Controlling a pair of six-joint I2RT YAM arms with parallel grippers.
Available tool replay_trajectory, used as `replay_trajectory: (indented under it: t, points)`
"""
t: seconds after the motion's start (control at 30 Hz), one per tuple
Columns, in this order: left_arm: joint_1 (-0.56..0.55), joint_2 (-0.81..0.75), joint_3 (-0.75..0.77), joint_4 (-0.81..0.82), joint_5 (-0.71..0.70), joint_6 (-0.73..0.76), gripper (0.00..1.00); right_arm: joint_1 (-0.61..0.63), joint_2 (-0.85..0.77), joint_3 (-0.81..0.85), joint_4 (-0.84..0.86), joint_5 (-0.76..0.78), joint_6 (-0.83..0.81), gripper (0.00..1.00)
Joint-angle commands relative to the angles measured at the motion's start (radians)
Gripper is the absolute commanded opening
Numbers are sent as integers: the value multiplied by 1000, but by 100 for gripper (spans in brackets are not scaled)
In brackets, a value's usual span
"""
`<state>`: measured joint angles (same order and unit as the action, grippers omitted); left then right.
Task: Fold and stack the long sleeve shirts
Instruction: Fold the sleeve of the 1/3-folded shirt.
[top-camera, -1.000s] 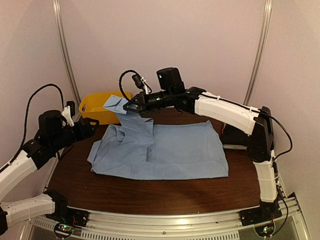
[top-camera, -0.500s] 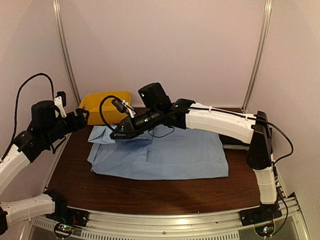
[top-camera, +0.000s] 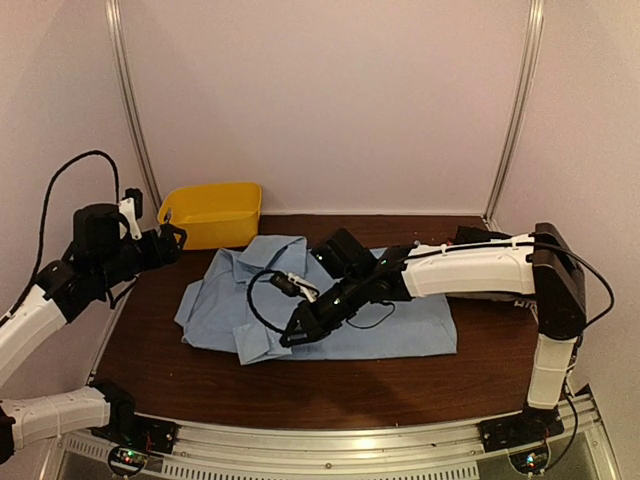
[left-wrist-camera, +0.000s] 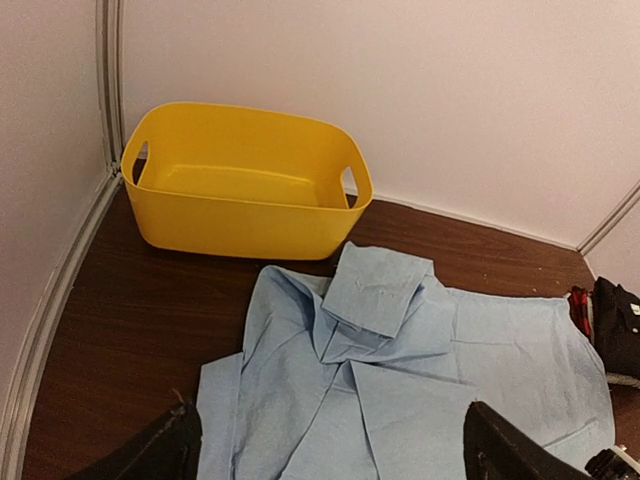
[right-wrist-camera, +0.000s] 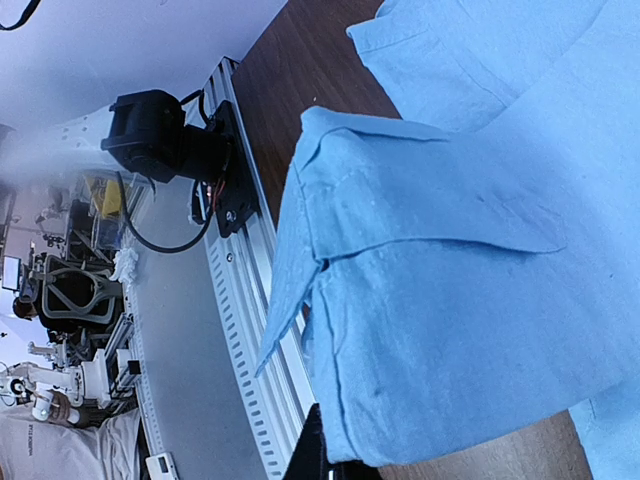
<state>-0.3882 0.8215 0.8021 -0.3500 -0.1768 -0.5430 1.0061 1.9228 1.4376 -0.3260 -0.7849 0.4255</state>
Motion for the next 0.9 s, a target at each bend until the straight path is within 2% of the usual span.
replay_trajectory:
  t: [0.0, 0.33, 0.73, 0.87]
  points:
    - [-3, 19, -30, 63, 46, 10, 92, -24, -64, -74, -4, 47, -10, 0]
    - [-3, 45, -67, 92, 73, 6, 92, -44, -114, -136, -121, 117, -33, 0]
    - [-3, 118, -118, 152, 145, 0, 93, -43, -183, -322, -65, 166, 38, 0]
    - [-3, 129, -119, 161, 157, 0, 93, -47, -186, -342, -102, 197, 23, 0]
